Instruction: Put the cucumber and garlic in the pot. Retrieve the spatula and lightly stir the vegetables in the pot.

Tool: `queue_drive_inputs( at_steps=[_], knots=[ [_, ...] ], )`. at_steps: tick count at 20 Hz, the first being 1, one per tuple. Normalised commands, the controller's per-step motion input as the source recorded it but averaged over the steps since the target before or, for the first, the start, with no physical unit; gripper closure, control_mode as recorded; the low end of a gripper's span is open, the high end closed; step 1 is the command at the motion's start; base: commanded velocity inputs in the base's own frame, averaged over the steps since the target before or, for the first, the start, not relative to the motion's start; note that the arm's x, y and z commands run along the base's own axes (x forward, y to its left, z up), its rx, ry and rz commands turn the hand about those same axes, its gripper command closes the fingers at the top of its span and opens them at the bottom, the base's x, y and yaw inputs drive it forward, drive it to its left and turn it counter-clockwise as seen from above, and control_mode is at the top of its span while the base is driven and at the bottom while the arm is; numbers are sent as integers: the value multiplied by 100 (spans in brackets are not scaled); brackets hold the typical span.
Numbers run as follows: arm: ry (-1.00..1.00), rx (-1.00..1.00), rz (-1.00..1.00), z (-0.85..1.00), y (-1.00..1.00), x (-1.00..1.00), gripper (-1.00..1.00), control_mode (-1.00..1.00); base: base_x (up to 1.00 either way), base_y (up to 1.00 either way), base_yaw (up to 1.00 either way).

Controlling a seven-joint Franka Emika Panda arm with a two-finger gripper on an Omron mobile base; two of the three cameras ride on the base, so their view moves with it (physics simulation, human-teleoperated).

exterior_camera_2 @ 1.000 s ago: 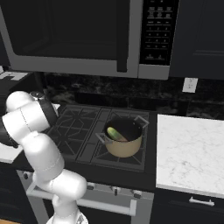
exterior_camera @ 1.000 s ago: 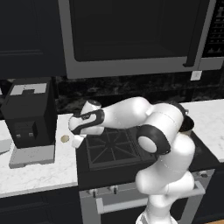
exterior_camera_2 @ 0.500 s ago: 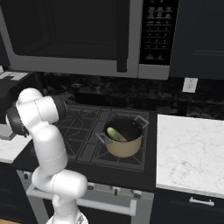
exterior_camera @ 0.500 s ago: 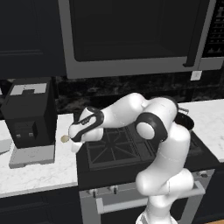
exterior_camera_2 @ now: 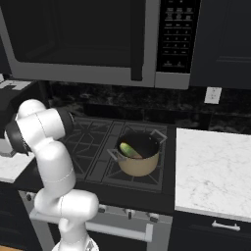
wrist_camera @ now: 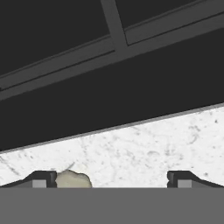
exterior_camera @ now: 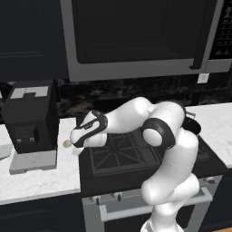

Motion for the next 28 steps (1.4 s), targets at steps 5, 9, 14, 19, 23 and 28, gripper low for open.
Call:
queue_drive_inputs(
  at_steps=[5,9,14,19,23,28],
  knots=[
    [8,-1,-27,47,53,7,-100,-100,0,0,0],
    [12,-4,-27,29,71,14,-100,-100,0,0,0],
    [11,-4,-27,45,87,17,-100,-100,0,0,0],
    [9,-1,-24,77,67,3,-100,-100,0,0,0],
    [9,0,-16,100,28,-3,-100,-100,0,0,0],
    [6,0,-9,100,6,-32,-100,-100,0,0,0]
  ],
)
